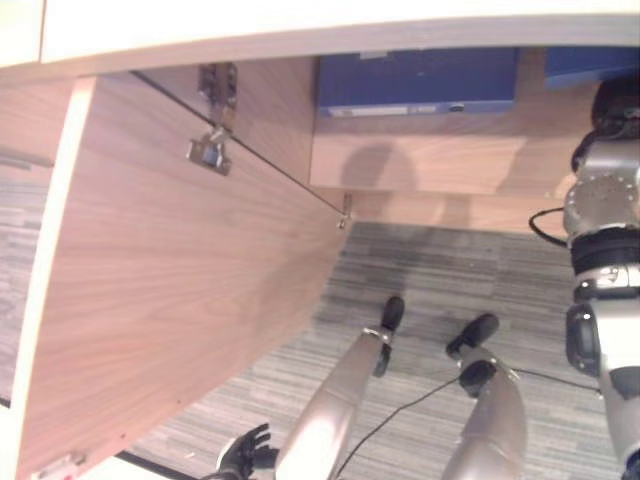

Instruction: Put the empty folder in the office cabinet

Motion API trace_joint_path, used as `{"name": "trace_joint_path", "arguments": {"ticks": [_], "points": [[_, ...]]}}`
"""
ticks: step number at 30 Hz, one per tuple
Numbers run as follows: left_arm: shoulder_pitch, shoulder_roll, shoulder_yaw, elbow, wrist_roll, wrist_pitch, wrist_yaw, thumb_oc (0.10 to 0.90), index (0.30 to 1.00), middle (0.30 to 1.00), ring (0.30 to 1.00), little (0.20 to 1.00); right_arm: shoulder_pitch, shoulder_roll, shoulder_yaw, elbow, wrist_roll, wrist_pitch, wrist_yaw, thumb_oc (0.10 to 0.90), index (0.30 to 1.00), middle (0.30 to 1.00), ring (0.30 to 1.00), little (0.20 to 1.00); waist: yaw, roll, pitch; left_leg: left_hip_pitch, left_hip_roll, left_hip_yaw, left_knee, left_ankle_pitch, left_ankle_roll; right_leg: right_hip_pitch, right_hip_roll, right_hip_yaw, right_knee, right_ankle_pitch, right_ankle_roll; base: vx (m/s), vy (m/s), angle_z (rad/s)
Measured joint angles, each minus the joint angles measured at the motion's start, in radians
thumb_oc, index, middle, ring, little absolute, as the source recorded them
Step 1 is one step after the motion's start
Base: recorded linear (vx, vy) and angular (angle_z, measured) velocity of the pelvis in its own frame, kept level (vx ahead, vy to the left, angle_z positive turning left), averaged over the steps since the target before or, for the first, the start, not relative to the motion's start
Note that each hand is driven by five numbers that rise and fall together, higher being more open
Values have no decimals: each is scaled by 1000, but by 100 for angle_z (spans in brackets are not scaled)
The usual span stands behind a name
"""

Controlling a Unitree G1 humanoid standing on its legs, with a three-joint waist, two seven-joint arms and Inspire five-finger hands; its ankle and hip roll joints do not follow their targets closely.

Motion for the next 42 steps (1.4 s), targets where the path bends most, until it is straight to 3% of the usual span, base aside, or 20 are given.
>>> {"name": "trace_joint_path", "arguments": {"ticks": [11, 15, 20, 26, 35, 42], "points": [[-6, 2, 1, 1, -5, 4, 5, 800, 900, 900, 900, 900, 2, 74, -51, -8, 2, 16, -8, 800, 900, 900, 900, 900, 2, -35, 23, 10, 14, 2, -14, 5, -4, 9, 18, 0, -23, 9, -12, -9, -4, -2], [-7, 2, 2, 0, -37, 4, 5, 800, 900, 900, 900, 900, 31, 147, -120, -134, 43, -45, 21, 800, 900, 900, 900, 900, 2, -35, 33, 13, 17, 4, -24, 8, -8, 9, 23, -1, -26, 13, -17, -8, -2, -2], [-11, 2, 13, -6, -36, 2, 5, 800, 900, 900, 900, 900, 66, 196, -125, -256, 99, -113, 85, 800, 900, 900, 900, 900, 6, -23, 74, 29, 18, 3, -32, 10, -11, 20, 24, 0, -27, 12, -18, 0, 0, 0], [-17, 5, 20, -4, -35, 1, 4, 800, 900, 900, 900, 900, 127, 208, -109, -319, 120, -142, 129, 800, 900, 900, 900, 900, 10, -20, 77, 37, 18, 5, -45, 12, -12, 25, 25, 0, -37, 13, -19, 0, 0, 0], [-27, 8, 35, -3, 8, -8, -29, 800, 900, 900, 900, 900, 265, 164, -7, -388, 117, -45, 266, 800, 900, 900, 900, 900, 7, -20, 78, 63, 23, 6, -65, 14, -16, 44, 33, -1, -52, 12, -18, -1, 0, -1], [-28, 27, 45, -3, 9, -21, -49, 800, 900, 900, 900, 900, 281, 130, 4, -383, 95, 21, 294, 800, 900, 900, 900, 900, 6, -19, 81, 64, 27, 8, -63, 14, -16, 52, 40, -2, -66, 18, -20, 0, 0, 0]]}}
